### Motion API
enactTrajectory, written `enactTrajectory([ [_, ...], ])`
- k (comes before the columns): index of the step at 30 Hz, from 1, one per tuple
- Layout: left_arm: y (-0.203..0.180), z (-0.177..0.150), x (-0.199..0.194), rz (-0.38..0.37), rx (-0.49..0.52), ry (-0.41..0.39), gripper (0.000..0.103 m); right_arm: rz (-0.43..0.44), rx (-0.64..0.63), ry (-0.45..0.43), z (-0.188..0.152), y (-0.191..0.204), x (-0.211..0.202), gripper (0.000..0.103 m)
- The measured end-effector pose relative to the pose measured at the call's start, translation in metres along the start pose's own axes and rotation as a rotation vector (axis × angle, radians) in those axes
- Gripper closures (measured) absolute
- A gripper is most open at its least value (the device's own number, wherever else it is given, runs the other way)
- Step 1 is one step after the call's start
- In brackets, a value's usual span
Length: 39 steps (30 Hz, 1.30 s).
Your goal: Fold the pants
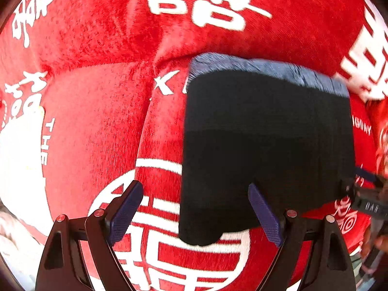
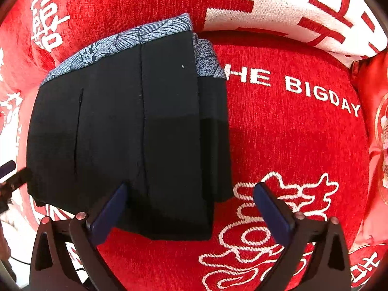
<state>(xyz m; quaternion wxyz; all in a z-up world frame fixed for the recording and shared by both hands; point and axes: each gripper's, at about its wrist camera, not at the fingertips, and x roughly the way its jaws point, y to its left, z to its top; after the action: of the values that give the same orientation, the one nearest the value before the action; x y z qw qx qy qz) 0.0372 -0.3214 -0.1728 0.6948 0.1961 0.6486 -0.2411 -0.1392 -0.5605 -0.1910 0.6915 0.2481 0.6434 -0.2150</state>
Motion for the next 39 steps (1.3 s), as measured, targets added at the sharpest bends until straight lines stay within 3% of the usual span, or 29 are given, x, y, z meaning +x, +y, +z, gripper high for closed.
enactTrajectory([
  [10,0.009,0.015,0.017,-0.068,-0.04,0.021,0.014,0.009,-0.047,0.011,0.016,-0.002,-0.011,0.0],
  [13,0.008,0.019,0.02,-0.101,-0.032,0.024,0.014,0.117,-0.021,-0.021,0.019,-0.016,-0.02,0.0],
  [18,0.006,0.025,0.028,-0.148,-0.003,0.022,0.014,0.289,0.137,-0.012,0.026,-0.06,-0.017,0.0],
  [24,0.0,0.031,0.036,-0.171,0.031,0.026,0.014,0.422,0.231,-0.027,0.038,-0.092,-0.01,0.0],
  [29,0.008,0.045,0.04,-0.205,0.038,0.005,0.014,0.5,0.211,-0.01,0.053,-0.089,-0.001,0.0],
  [34,0.015,0.052,0.055,-0.272,0.064,0.038,0.013,0.559,0.19,0.022,0.052,-0.079,0.014,0.0],
  [36,0.017,0.054,0.061,-0.282,0.065,0.038,0.002,0.585,0.176,0.033,0.055,-0.077,0.018,0.0],
  [39,0.017,0.06,0.073,-0.322,0.063,0.042,0.002,0.629,0.16,0.047,0.059,-0.071,0.027,0.0],
])
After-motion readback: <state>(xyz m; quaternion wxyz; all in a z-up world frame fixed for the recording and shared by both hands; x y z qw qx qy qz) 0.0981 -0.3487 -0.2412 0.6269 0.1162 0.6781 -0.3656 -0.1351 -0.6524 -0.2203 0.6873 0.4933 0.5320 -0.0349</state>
